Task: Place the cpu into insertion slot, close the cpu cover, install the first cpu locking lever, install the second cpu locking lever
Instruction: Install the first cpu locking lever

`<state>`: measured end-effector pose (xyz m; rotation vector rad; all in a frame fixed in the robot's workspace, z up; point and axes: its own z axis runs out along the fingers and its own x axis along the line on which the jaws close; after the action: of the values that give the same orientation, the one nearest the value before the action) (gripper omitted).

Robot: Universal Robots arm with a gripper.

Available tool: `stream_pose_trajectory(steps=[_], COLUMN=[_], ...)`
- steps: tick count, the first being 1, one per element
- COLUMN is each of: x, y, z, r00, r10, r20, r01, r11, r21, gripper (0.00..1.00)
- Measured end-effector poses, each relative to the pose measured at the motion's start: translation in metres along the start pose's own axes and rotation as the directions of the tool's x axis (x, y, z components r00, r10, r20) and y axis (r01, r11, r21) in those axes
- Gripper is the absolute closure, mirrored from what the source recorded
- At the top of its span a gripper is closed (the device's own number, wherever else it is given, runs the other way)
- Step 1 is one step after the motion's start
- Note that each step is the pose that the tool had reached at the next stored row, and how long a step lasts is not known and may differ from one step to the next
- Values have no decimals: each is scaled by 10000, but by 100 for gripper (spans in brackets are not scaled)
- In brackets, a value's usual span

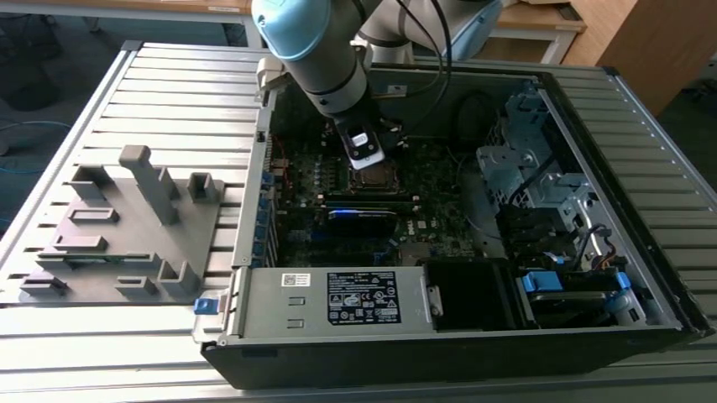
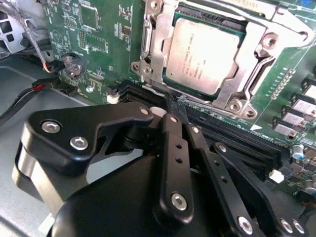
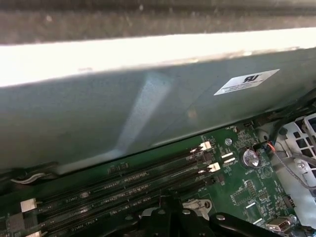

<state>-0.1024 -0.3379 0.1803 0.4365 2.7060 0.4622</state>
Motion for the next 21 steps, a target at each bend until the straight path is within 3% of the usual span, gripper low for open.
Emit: stream_pose_trajectory(steps=[6, 21], x=[3, -22], y=[-13, -16], z=[14, -2], r00=[10000, 10000], r10=[37, 51], r20=[-21, -18], r01=[-37, -51], r11=[10000, 9999], r21=[-82, -88], gripper=[90, 90])
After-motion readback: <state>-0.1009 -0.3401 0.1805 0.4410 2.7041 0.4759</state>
